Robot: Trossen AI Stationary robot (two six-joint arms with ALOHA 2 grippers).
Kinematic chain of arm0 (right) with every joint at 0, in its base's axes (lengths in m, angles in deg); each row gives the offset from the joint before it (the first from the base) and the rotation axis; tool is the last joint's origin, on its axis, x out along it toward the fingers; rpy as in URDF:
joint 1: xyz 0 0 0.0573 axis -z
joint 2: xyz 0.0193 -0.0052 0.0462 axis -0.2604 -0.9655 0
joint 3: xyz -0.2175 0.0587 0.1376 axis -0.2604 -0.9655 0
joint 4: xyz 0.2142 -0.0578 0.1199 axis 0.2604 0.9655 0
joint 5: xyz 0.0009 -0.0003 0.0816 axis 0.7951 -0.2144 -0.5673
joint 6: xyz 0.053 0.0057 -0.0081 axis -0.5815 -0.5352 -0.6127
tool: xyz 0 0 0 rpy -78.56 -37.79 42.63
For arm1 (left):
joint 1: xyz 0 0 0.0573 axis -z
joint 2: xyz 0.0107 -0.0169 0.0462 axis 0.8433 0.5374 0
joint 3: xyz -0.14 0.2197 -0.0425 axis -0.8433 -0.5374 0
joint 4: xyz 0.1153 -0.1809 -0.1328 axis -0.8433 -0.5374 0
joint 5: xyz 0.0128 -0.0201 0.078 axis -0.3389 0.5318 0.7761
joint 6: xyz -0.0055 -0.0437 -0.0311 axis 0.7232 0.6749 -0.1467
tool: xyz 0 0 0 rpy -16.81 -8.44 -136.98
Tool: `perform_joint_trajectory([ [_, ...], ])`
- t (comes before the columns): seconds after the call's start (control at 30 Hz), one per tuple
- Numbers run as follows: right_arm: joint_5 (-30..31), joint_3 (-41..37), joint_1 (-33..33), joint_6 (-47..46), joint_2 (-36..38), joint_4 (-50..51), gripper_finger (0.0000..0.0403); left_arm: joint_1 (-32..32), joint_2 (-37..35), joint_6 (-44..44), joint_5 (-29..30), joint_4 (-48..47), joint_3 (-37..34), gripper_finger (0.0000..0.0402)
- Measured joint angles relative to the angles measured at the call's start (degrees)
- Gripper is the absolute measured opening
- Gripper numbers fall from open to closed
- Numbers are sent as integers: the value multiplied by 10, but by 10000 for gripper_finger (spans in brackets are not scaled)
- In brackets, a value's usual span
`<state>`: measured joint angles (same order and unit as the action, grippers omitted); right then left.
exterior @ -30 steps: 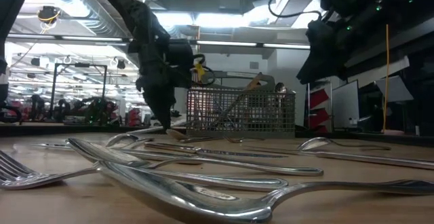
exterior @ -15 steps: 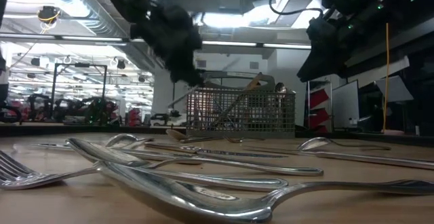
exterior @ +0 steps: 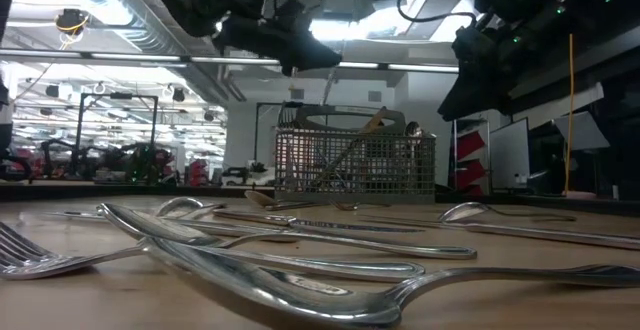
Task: Sort silverware
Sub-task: Put the silver knife into the dishwasher utensil holder
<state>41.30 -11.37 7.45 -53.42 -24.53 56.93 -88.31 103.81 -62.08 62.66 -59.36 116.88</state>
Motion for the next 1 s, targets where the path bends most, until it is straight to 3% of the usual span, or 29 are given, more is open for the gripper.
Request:
perform_joint_trajectory([
  [0.27,0,0,0,0,0,1,105,-6,77,-88,42,108,-1,35],
  [0.47,0,0,0,0,0,1,105,-25,115,-53,53,109,-1,35],
  [0.8,0,0,0,0,0,3,105,-14,140,-106,51,107,0,36],
  [1.0,0,0,0,0,0,3,105,-11,141,-97,57,81,-1,56],
])
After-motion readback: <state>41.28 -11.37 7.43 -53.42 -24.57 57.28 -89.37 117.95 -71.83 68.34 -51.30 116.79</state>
